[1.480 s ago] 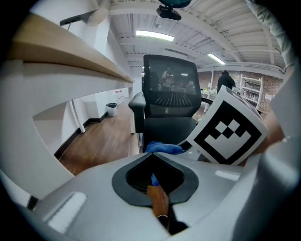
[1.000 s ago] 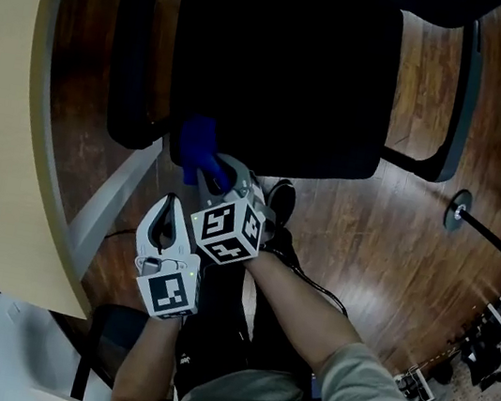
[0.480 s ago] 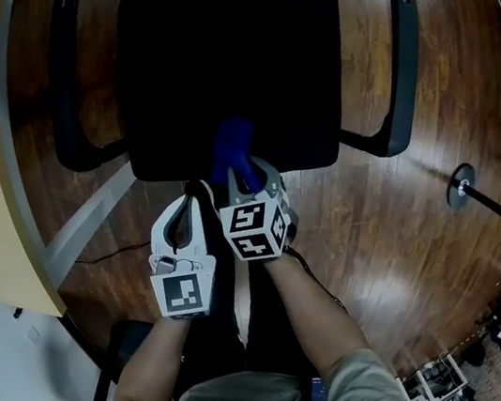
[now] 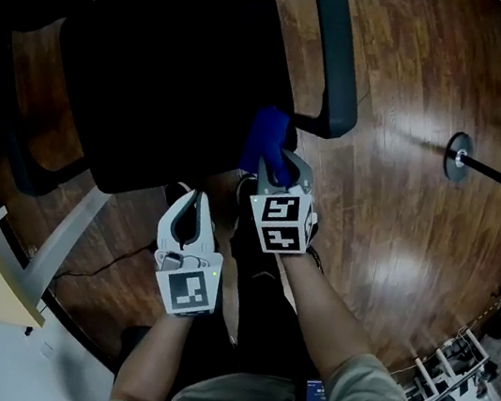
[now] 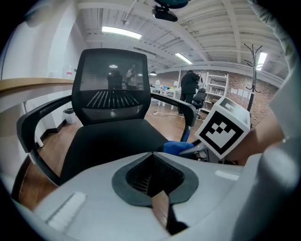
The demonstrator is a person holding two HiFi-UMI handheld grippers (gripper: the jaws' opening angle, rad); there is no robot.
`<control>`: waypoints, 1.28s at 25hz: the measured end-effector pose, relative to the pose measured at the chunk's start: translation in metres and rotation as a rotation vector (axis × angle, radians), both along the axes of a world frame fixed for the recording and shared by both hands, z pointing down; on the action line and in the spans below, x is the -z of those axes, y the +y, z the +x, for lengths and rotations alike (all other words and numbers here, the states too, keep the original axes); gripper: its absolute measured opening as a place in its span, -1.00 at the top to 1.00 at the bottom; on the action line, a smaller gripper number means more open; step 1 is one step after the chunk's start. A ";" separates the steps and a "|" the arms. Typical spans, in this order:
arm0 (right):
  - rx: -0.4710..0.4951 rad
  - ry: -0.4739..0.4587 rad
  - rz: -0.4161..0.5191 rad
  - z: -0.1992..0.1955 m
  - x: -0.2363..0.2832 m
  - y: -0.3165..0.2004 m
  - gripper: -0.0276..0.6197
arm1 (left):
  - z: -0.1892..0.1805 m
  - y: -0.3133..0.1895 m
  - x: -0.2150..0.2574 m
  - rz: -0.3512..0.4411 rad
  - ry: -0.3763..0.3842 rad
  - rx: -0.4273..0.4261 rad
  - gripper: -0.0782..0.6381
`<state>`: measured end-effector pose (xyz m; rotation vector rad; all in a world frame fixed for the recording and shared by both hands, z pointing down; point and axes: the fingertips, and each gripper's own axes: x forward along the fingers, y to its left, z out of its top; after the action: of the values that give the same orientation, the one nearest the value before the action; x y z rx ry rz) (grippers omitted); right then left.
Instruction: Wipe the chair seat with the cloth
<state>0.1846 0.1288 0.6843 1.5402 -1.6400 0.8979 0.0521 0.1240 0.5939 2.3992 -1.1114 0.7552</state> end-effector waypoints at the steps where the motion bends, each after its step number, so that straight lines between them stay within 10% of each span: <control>1: -0.015 0.002 -0.001 0.008 -0.002 0.003 0.61 | 0.006 0.002 -0.002 -0.002 0.001 -0.008 0.77; 17: -0.115 -0.046 -0.065 0.046 -0.030 0.029 0.62 | 0.024 0.012 0.008 0.045 -0.013 0.019 0.77; 32: 0.095 -0.104 0.064 0.004 0.149 -0.005 0.61 | -0.009 -0.016 0.160 0.143 -0.013 0.164 0.77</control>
<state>0.1888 0.1235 0.5352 1.4655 -1.8160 0.8951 0.0431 0.1082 0.4337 2.3831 -1.3911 0.6579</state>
